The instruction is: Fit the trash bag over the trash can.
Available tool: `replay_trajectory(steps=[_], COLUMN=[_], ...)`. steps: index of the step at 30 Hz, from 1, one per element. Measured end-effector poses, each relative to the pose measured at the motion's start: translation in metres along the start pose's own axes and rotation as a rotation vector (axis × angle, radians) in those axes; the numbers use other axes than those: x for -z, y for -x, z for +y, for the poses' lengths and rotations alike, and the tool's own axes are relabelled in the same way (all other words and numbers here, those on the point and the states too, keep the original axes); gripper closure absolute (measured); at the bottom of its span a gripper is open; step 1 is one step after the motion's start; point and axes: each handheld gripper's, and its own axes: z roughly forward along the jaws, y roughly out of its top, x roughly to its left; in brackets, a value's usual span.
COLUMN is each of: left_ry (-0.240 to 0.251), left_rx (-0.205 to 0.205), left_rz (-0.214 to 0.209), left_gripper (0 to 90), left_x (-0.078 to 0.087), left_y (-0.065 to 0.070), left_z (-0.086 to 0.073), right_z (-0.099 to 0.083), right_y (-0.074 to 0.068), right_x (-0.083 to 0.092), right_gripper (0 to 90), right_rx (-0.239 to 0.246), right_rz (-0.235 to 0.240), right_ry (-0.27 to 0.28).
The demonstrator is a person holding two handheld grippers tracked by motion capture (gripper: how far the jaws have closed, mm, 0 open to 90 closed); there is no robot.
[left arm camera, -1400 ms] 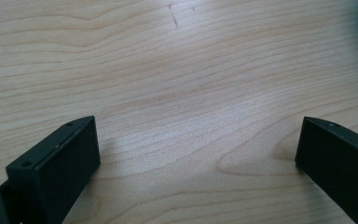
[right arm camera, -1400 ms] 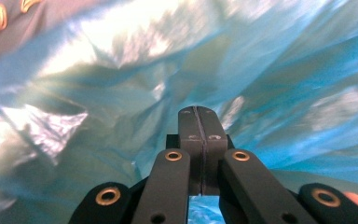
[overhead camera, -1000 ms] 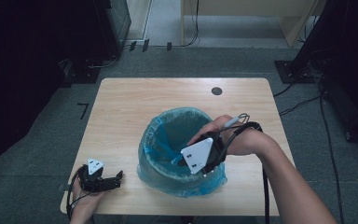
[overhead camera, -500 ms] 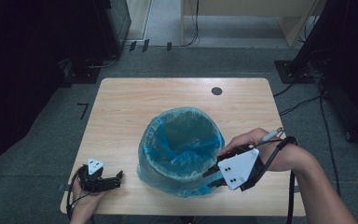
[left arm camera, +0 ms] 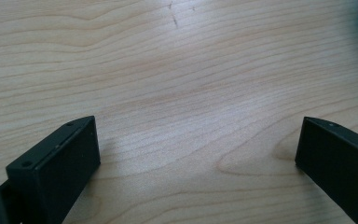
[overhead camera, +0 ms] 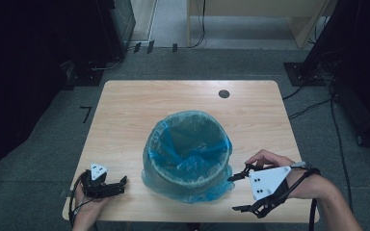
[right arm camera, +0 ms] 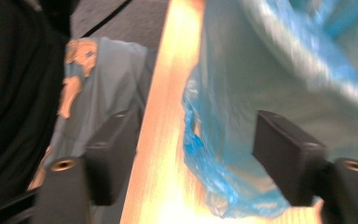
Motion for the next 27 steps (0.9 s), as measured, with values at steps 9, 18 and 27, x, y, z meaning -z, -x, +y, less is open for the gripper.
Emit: replay_trajectory(steps=[9, 18, 27], left_ry=[0.000, -0.001, 0.000], left_rx=[0.000, 0.000, 0.001], left_rz=[0.000, 0.000, 0.000], left_gripper=[0.0, 0.0, 0.0], left_x=[0.000, 0.000, 0.000], left_y=[0.000, 0.000, 0.000], left_z=[0.000, 0.000, 0.000], right_z=[-0.050, -0.110, -0.164], right_y=[0.008, 0.029, 0.028], right_x=[-0.026, -0.038, -0.039], right_gripper=[1.6, 0.0, 0.0], right_rx=[-0.336, -0.722, -0.962], right_rz=[-0.205, -0.500, -0.719], right_ry=[-0.002, -0.009, -0.090])
